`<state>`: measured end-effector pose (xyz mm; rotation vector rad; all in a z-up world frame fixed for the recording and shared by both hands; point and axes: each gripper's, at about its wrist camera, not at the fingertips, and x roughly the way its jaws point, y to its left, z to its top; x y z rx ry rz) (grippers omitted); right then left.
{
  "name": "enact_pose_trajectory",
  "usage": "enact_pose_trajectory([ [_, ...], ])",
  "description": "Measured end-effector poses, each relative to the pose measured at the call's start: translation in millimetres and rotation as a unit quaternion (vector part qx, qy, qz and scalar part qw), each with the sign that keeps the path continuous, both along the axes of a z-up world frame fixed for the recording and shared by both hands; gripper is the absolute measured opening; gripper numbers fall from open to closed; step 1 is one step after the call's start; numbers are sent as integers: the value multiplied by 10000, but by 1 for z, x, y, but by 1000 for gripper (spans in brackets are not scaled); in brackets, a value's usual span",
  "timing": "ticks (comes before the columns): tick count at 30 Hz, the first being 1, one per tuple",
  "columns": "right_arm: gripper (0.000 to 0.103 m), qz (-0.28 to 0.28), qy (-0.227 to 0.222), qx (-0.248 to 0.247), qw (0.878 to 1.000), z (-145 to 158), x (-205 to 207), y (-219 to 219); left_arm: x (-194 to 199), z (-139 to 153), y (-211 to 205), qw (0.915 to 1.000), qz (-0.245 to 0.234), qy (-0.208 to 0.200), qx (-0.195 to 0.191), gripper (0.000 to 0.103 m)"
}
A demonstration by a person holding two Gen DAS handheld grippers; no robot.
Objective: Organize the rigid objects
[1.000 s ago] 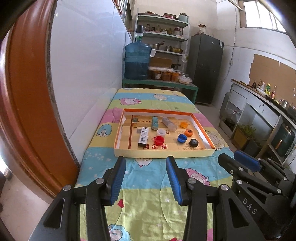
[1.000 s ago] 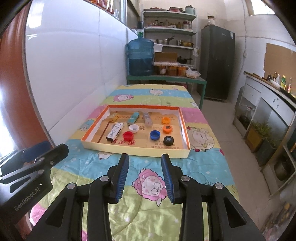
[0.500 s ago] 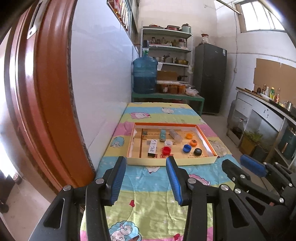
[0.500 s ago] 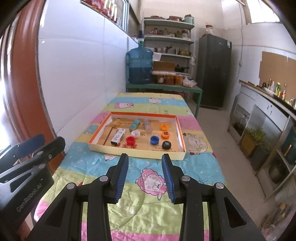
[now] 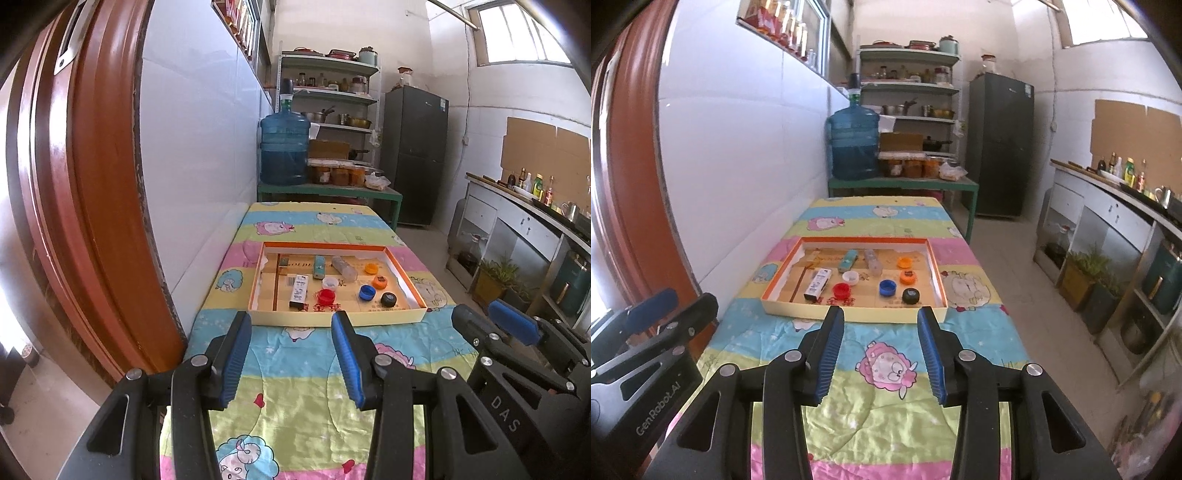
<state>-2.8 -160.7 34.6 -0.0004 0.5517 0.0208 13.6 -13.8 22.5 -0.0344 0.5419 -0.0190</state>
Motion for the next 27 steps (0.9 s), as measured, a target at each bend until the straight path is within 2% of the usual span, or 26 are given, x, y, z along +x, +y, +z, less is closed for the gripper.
enact_pose_trajectory([
  [27, 43, 100, 73, 13, 9999, -4, 5, 4, 4, -5, 3, 10000, -9, 45, 21, 45],
])
